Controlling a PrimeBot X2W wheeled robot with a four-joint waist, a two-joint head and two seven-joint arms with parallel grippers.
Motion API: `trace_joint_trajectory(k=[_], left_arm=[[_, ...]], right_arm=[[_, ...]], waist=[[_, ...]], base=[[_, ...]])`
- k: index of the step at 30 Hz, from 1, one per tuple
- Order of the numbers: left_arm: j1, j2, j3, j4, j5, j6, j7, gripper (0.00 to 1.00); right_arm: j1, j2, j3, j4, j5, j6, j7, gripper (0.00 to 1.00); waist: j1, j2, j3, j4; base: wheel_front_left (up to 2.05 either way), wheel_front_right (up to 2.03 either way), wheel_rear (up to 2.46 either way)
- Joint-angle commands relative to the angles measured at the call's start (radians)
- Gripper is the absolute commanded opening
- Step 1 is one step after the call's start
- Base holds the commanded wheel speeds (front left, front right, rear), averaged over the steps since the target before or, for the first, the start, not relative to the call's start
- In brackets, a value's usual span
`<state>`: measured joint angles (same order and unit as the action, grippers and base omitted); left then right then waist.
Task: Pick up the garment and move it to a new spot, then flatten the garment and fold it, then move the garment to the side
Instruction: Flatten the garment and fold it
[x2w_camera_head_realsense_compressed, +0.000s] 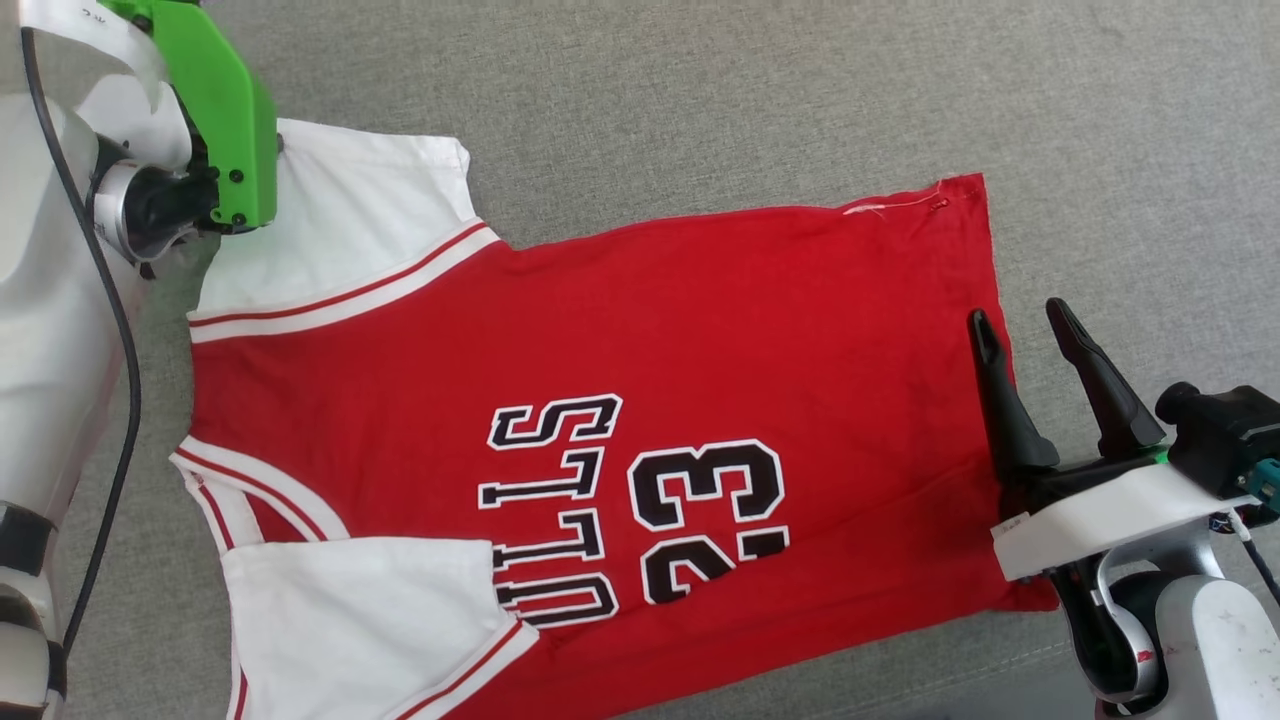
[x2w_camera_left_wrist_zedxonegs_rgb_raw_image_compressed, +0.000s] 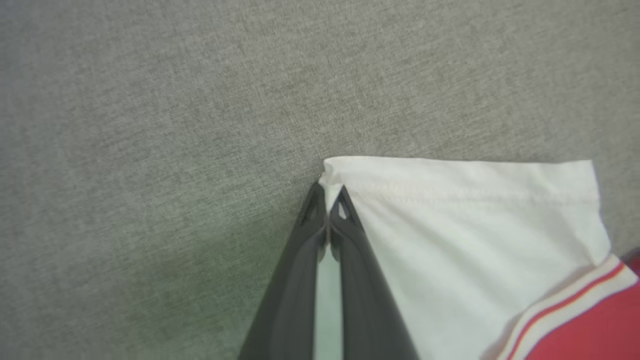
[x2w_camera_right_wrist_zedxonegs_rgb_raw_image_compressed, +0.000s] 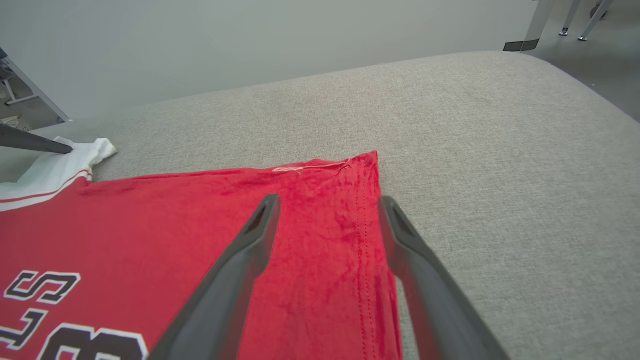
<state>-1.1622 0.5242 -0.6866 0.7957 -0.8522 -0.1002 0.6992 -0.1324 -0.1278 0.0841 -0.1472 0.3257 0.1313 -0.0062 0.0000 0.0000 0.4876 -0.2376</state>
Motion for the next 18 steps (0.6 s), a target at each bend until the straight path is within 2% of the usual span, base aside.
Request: trace_joint_trajectory(k=[1, 4, 5, 10, 12, 13, 18], left_arm=[[0.044, -0.007, 0.0, 0.012, -0.008, 0.007, -0.008, 0.0], [0.062, -0.026, 0.045, 0.0, -0.057, 0.018, -0.048, 0.0], [0.087, -0.036, 0.069, -0.028, -0.084, 0.025, -0.077, 0.0], [0.156, -0.027, 0.067, -0.119, -0.099, 0.034, -0.082, 0.0], [0.189, -0.023, 0.067, -0.176, -0.101, 0.047, -0.09, 0.0], [0.243, -0.011, 0.066, -0.285, -0.102, 0.08, -0.094, 0.0], [0.32, 0.018, 0.071, -0.484, -0.108, 0.143, -0.085, 0.0]], right_arm=[[-0.012, -0.004, -0.001, 0.003, -0.003, -0.001, 0.004, 1.0], [-0.004, -0.015, -0.008, 0.005, -0.004, -0.001, 0.018, 1.0], [0.011, -0.032, -0.022, 0.009, -0.01, -0.001, 0.055, 1.0], [0.02, -0.087, -0.026, 0.004, -0.017, -0.001, 0.178, 1.0], [0.01, -0.119, -0.025, -0.001, -0.011, -0.001, 0.253, 1.0], [-0.022, -0.172, -0.038, -0.013, 0.008, -0.001, 0.39, 1.0], [-0.099, -0.243, -0.069, 0.0, 0.055, -0.001, 0.599, 1.0]], waist=[[0.0, 0.0, -0.022, 0.005], [0.0, 0.0, -0.057, 0.014], [0.0, 0.0, -0.099, 0.03], [0.0, 0.0, -0.157, 0.061], [0.0, 0.0, -0.169, 0.077], [0.0, 0.0, -0.179, 0.107], [0.0, 0.0, -0.175, 0.161]], base=[[0.0, 0.0, 0.0], [0.0, 0.0, 0.0], [0.0, 0.0, 0.0], [0.0, 0.0, 0.0], [0.0, 0.0, 0.0], [0.0, 0.0, 0.0], [0.0, 0.0, 0.0]])
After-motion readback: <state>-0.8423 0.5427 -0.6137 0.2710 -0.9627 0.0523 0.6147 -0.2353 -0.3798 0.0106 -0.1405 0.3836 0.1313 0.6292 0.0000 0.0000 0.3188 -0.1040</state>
